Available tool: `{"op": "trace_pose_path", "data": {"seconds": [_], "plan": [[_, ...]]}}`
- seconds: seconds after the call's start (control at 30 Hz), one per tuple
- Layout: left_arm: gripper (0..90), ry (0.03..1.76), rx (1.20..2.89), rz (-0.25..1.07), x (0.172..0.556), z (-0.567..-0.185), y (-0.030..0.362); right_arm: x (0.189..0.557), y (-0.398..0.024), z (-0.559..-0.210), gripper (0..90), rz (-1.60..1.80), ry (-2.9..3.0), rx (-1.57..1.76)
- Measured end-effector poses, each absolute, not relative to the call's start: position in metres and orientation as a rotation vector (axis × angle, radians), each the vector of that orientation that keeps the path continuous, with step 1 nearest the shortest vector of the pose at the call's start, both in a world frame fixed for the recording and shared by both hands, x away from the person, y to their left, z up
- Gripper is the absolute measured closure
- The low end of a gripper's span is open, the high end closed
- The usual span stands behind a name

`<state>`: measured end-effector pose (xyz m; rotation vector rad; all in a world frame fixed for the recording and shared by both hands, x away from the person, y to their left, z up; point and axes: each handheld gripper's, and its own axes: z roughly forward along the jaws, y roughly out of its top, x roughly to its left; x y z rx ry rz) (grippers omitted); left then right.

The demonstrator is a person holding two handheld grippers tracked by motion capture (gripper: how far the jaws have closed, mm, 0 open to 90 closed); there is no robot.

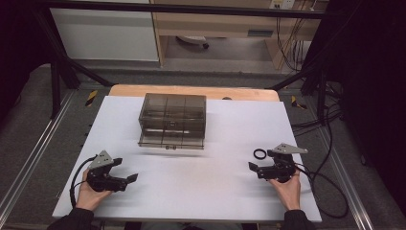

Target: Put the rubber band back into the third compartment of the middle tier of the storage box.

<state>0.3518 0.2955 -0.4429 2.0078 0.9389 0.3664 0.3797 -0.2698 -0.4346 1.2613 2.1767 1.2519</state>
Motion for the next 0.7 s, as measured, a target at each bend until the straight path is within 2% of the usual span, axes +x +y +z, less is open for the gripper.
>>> {"op": "trace_pose_path", "data": {"seconds": [0.7], "plan": [[7.3,0.945,2.003,0.368,0.352,-0.443,0.296,0.414,-0.266,-0.425,4.5,1.178,2.167,1.286]]}}
